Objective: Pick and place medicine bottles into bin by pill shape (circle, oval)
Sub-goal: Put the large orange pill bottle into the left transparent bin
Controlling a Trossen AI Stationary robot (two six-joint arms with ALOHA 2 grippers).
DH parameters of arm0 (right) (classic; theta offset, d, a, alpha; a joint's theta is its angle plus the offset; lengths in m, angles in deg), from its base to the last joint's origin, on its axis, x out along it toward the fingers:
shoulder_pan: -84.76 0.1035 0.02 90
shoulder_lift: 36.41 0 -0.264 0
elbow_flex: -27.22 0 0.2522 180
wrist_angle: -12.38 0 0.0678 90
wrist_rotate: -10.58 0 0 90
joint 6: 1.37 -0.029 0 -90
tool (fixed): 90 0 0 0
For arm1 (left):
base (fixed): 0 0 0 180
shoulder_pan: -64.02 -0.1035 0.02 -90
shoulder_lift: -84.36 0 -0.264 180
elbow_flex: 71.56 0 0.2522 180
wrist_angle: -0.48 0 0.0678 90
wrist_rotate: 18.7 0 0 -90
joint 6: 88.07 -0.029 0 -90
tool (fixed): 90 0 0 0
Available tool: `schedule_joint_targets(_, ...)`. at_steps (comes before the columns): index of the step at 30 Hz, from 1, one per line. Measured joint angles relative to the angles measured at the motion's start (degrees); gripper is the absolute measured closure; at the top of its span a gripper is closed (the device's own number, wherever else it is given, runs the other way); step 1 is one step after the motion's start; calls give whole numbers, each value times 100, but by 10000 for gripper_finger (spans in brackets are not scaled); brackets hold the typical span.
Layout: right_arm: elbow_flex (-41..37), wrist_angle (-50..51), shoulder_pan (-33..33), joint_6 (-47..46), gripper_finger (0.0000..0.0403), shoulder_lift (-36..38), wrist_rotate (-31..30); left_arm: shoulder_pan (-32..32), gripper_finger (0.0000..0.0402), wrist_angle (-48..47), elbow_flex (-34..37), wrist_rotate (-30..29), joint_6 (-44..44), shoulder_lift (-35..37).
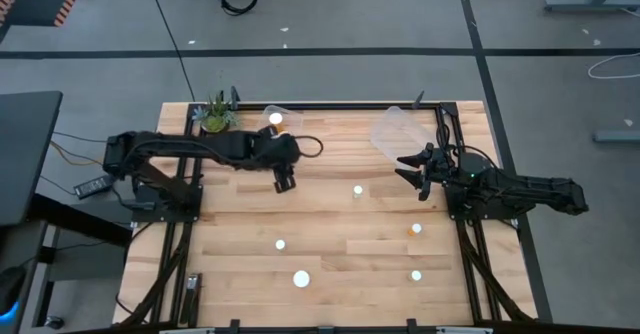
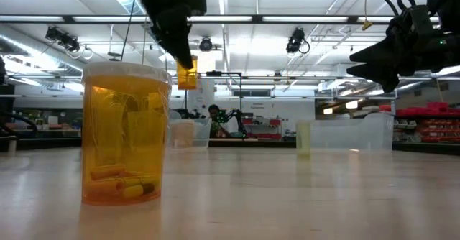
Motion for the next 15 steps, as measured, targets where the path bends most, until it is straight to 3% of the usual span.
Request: schedule_joint_targets(15, 0, -1, 1, 0, 189, 0, 0, -1368, 182, 629, 1080, 0, 141, 72)
